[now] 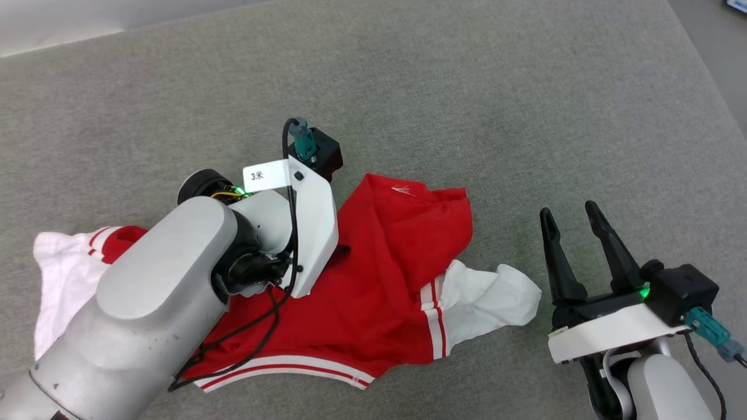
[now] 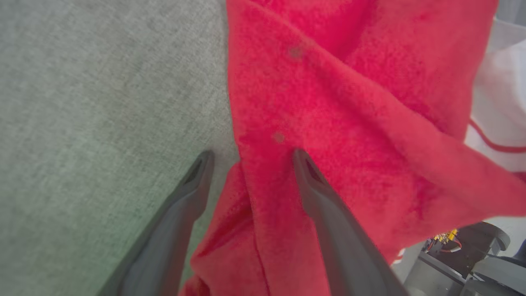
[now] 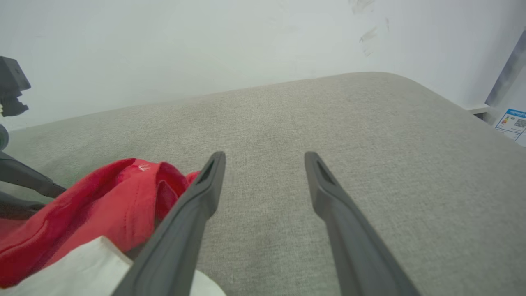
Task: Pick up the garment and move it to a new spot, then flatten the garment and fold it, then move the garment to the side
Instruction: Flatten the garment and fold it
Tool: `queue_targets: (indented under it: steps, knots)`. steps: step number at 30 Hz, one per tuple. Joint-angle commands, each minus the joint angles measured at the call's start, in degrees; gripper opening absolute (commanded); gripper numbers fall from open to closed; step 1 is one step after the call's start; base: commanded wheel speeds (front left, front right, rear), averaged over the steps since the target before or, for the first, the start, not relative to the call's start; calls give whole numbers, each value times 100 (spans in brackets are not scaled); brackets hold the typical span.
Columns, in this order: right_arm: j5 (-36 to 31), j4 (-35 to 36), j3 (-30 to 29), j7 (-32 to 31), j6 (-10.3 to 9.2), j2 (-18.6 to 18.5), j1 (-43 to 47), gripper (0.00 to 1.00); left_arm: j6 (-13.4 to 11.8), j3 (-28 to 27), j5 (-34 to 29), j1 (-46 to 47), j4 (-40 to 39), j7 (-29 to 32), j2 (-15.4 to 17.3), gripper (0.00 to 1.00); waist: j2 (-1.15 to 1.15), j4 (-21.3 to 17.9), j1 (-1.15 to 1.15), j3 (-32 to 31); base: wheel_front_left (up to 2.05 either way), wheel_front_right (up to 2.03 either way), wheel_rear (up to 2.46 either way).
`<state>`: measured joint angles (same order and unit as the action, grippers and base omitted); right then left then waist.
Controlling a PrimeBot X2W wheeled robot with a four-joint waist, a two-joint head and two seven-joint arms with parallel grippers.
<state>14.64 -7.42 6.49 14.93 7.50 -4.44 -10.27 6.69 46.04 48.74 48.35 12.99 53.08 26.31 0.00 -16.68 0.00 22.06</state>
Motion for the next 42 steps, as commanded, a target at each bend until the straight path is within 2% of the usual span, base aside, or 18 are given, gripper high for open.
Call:
queue_targets:
  steps: [1,4,5,6,9,15,24,33,34,35,38,42]
  knots:
    - [1,-16,19,31,-2,44,-90,100,17,40,-20,38,52,23,14,100,0,-86,0,97,0,0,0]
    - [1,4,24,35,-2,69,-135,100,32,152,-40,-13,182,80,78,100,0,-126,0,168,0,0,0]
    - [0,15,25,36,-2,78,-143,100,31,185,-10,-33,224,117,104,45,0,-137,0,188,0,0,0]
    - [-4,19,27,35,-2,89,-148,100,37,203,17,-51,250,134,130,0,0,-144,0,202,0,0,0]
    - [-34,13,36,36,-2,109,-160,100,57,182,48,-8,259,41,179,0,0,-154,0,215,0,0,0]
    - [-79,-45,27,37,-2,129,-177,100,61,31,-162,410,286,-596,253,0,0,-109,0,93,0,0,0]
    - [-82,-23,134,32,-2,147,-239,100,73,-3,-1003,1459,536,-2047,295,0,0,-169,0,138,0,0,0]
    - [-8,-2,266,31,-2,158,-312,100,-9,-40,-1823,2252,1288,-3555,117,0,0,-360,0,385,0,0,0]
    - [-1,-2,276,31,-2,161,-326,100,-98,-44,-1959,2327,1407,-3796,89,71,0,-375,0,402,0,0,0]
    - [1,-3,286,31,-2,162,-336,100,-177,-46,-2052,2362,1562,-3999,66,100,0,-386,0,414,0,0,0]
    - [-1,-23,305,31,-2,165,-371,100,-274,38,-2278,2365,1959,-4452,21,100,0,-387,0,413,0,0,0]
    - [-57,-10,260,32,-2,164,-356,100,-220,45,-2258,2286,2373,-4867,-78,100,0,-254,0,313,0,0,0]
